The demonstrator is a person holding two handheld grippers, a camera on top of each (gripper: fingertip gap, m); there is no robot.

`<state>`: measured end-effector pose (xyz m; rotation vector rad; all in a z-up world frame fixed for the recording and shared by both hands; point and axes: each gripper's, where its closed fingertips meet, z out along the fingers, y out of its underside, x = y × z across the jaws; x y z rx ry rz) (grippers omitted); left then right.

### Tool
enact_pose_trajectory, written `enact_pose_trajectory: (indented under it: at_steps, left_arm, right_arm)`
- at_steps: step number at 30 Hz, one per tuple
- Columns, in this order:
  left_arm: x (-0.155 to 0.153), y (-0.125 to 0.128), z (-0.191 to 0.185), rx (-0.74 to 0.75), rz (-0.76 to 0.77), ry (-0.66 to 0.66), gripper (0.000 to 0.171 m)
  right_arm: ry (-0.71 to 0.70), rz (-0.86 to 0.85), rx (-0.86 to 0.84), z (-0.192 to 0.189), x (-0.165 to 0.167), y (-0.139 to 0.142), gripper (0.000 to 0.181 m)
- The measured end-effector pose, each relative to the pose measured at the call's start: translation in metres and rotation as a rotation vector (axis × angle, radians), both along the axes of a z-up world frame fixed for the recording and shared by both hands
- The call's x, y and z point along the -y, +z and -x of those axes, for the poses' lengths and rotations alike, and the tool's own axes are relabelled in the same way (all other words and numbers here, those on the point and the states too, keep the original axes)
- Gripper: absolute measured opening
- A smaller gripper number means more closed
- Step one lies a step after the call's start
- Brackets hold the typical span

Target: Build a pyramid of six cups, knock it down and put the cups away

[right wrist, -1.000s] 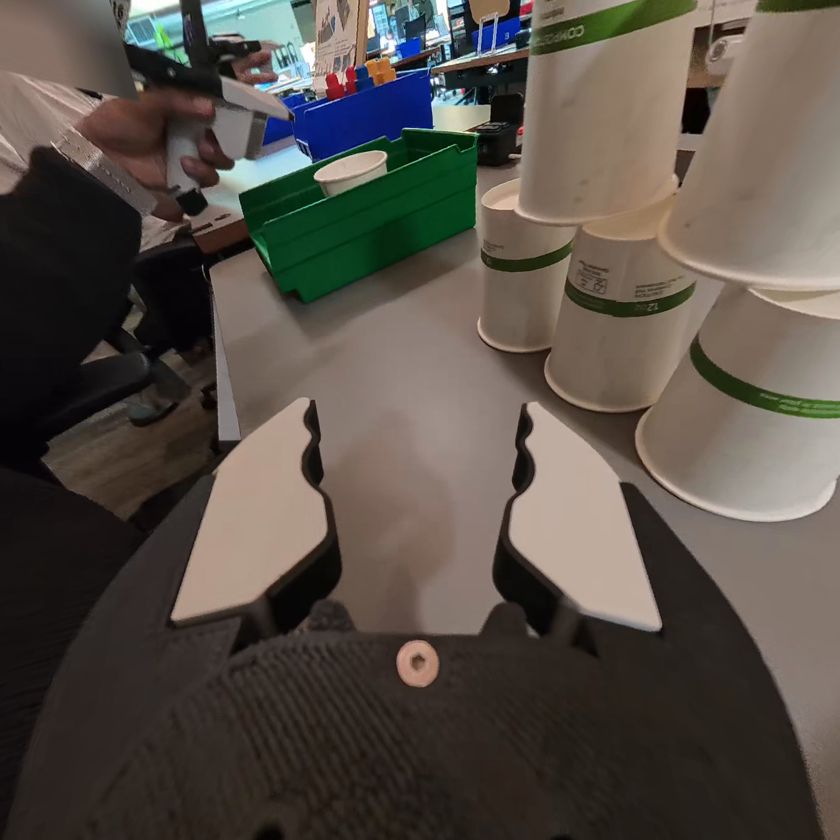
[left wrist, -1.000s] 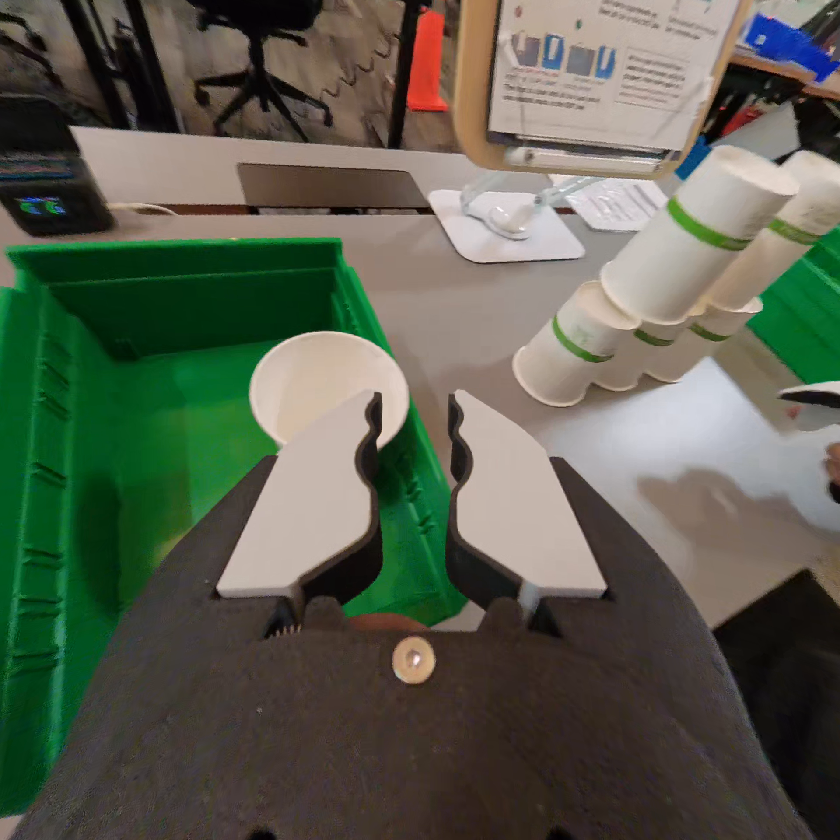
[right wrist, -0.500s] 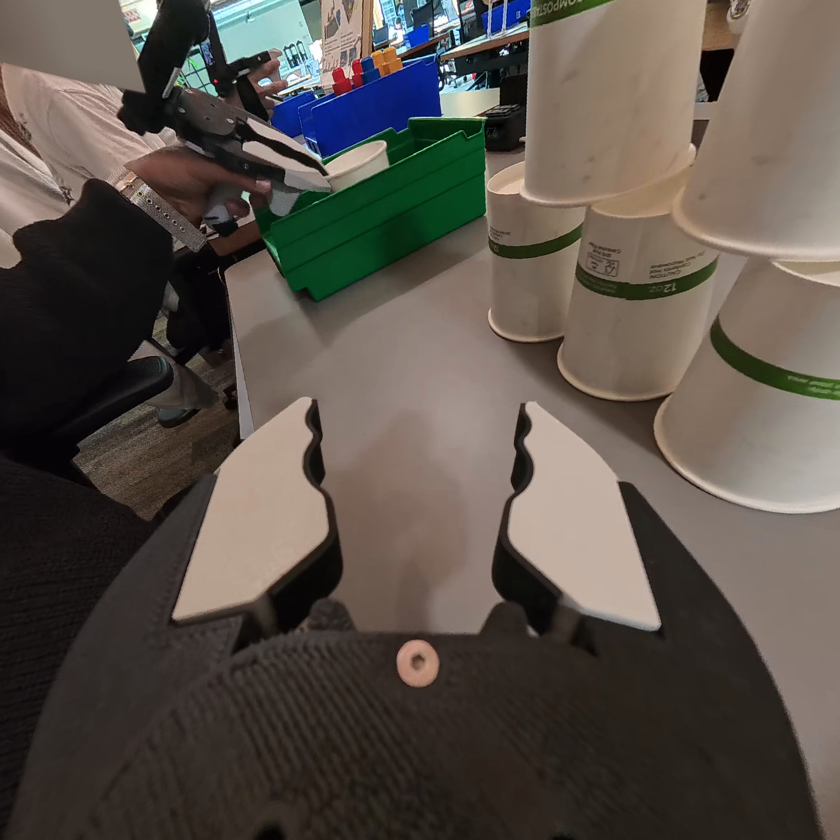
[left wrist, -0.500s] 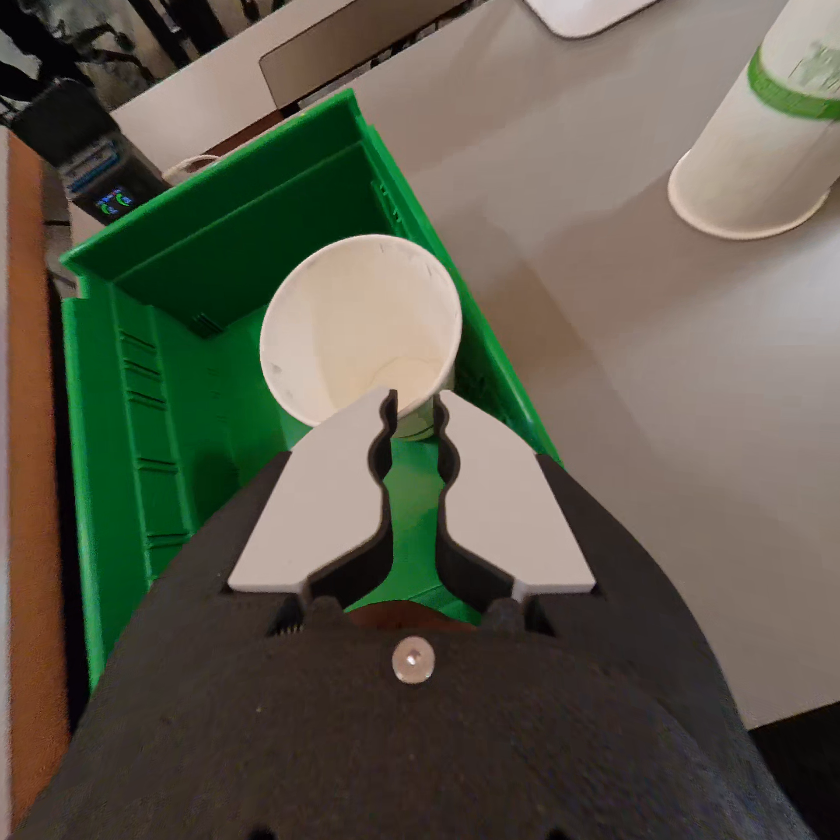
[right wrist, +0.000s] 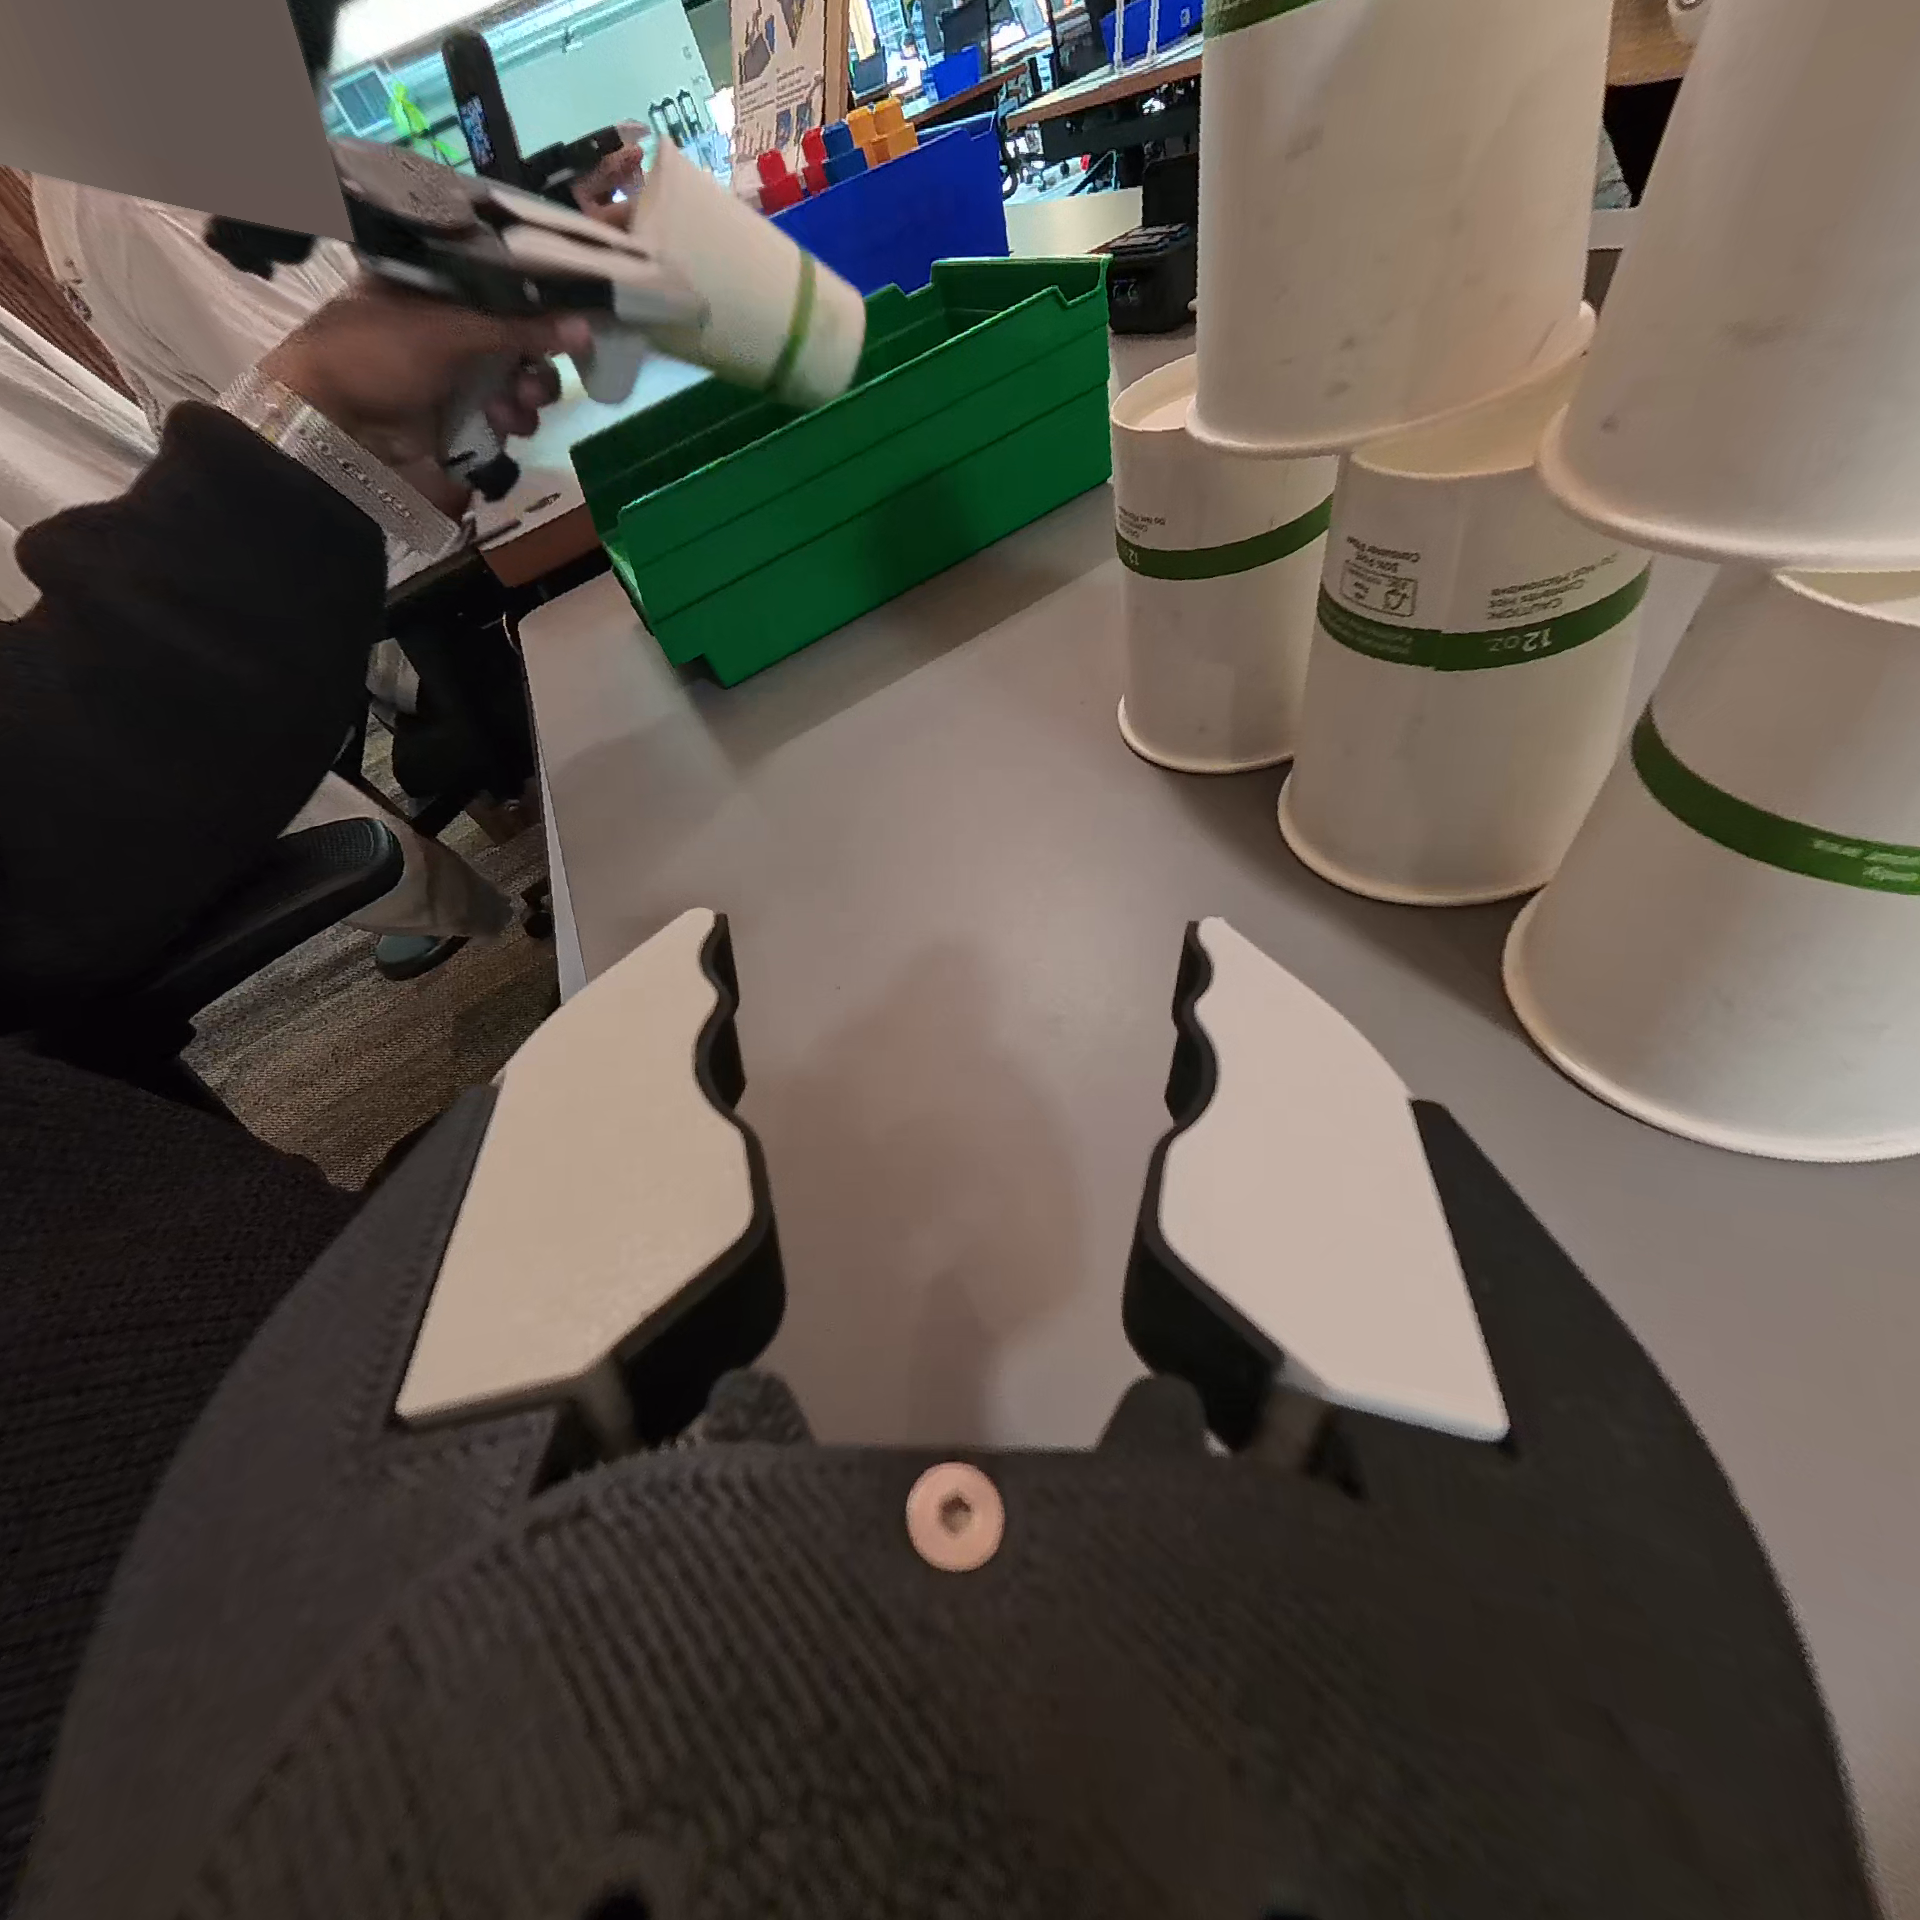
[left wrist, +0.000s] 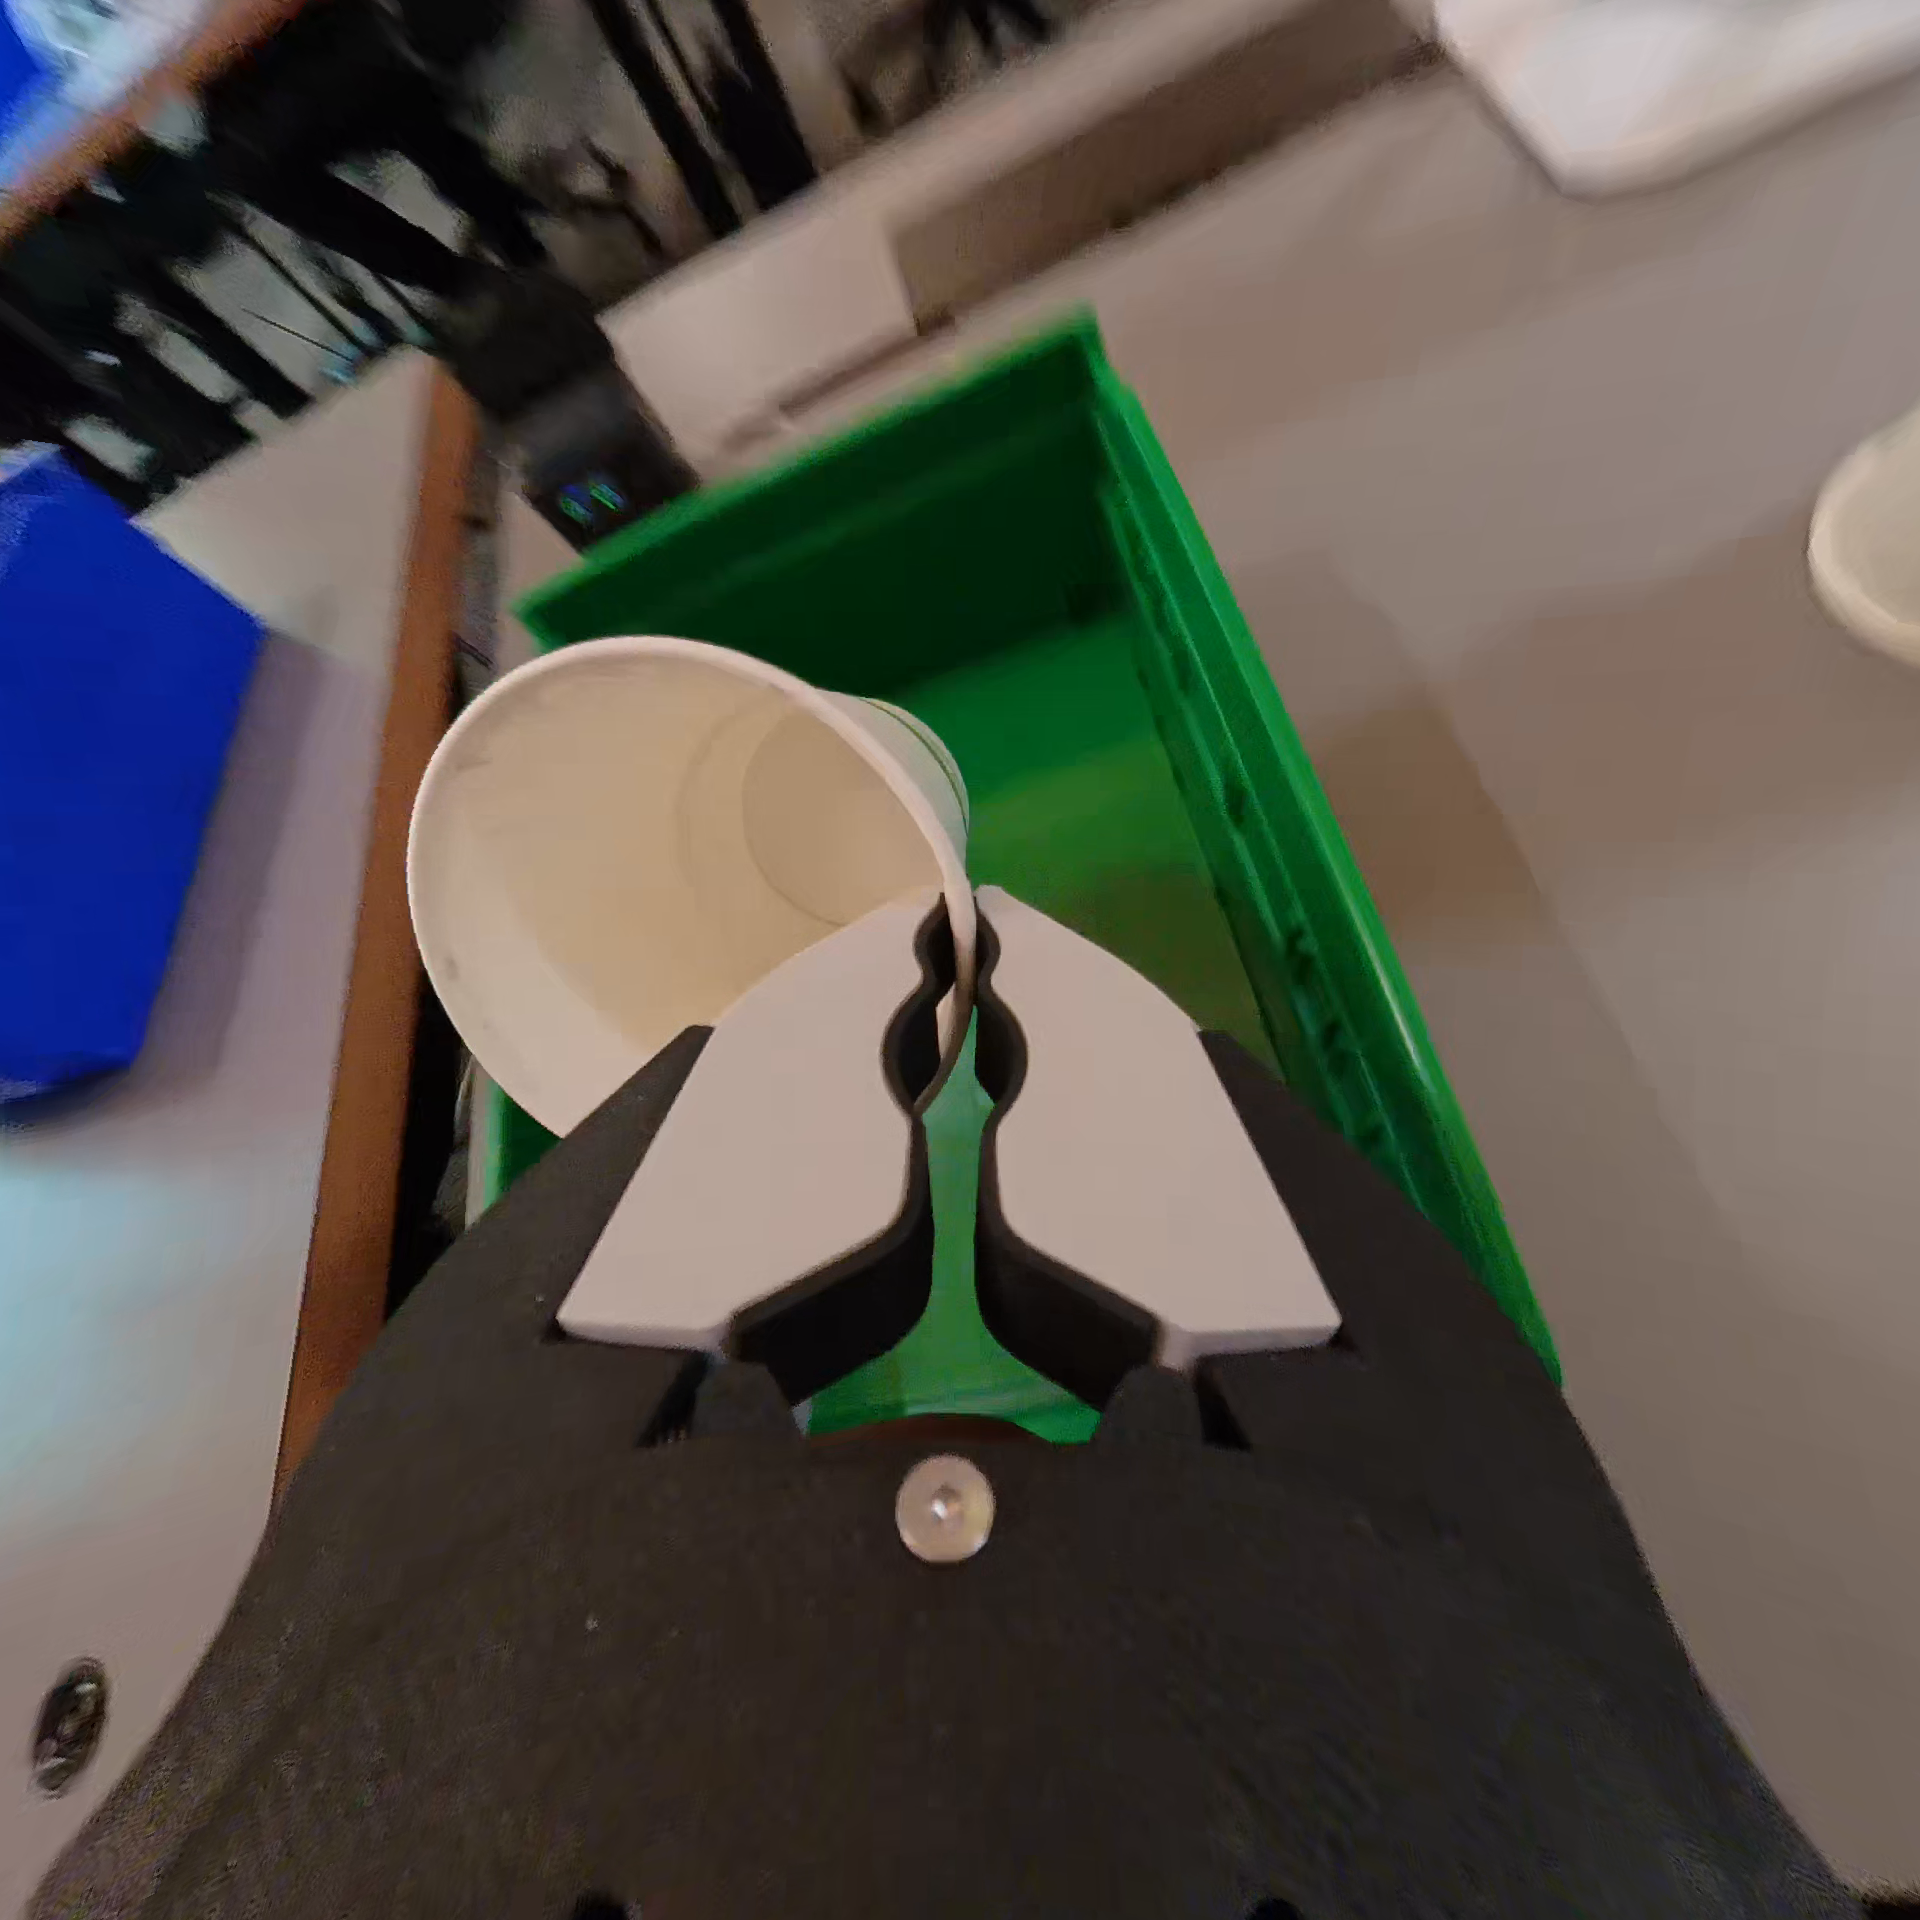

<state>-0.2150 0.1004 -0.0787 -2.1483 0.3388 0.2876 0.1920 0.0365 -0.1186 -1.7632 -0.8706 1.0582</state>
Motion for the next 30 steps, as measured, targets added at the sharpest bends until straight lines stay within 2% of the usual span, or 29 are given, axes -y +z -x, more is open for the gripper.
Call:
enact_pose_trajectory:
  at_steps: [2,3,7,9,11,13,16,21,23,26,30]
  left_arm:
    - [0.000,0.040,0.006,0.117,-0.178,0.056,0.002]
    - [0.002,0.061,0.001,0.204,-0.267,0.041,0.002]
    - [0.027,0.147,-0.052,0.638,-0.544,-0.257,0.001]
    - [0.044,0.182,-0.077,0.829,-0.649,-0.402,0.001]
    - [0.060,0.207,-0.105,0.993,-0.717,-0.551,0.001]
    - [0.071,0.220,-0.136,1.120,-0.747,-0.679,0.001]
    - [0.075,0.217,-0.195,1.256,-0.711,-0.813,0.001]
    - [0.090,0.173,-0.308,1.375,-0.588,-0.963,0.001]
    - [0.100,0.152,-0.344,1.367,-0.580,-0.951,0.001]
    - [0.120,0.119,-0.395,1.358,-0.464,-0.980,0.001]
    - [0.129,0.086,-0.427,1.375,-0.326,-0.989,0.001]
  right_arm:
    - [0.001,0.003,-0.002,0.000,0.000,0.000,0.082]
    - [0.001,0.004,-0.002,0.000,0.000,0.000,0.082]
    - [0.001,0.003,-0.006,0.000,-0.001,0.000,0.081]
    - [0.003,-0.001,-0.019,0.000,0.000,0.003,0.081]
    - [0.003,-0.017,-0.053,0.000,0.000,0.010,0.081]
    - [-0.018,-0.049,-0.101,-0.003,-0.001,0.022,0.083]
    - [-0.066,-0.127,-0.225,-0.012,-0.004,0.048,0.088]
    - [-0.092,-0.145,-0.501,-0.033,0.000,0.090,0.093]
    - [-0.080,-0.138,-0.603,-0.039,0.006,0.104,0.094]
    - [-0.054,-0.128,-0.707,-0.041,0.017,0.118,0.095]
    - [-0.006,-0.056,-0.772,-0.031,0.028,0.120,0.098]
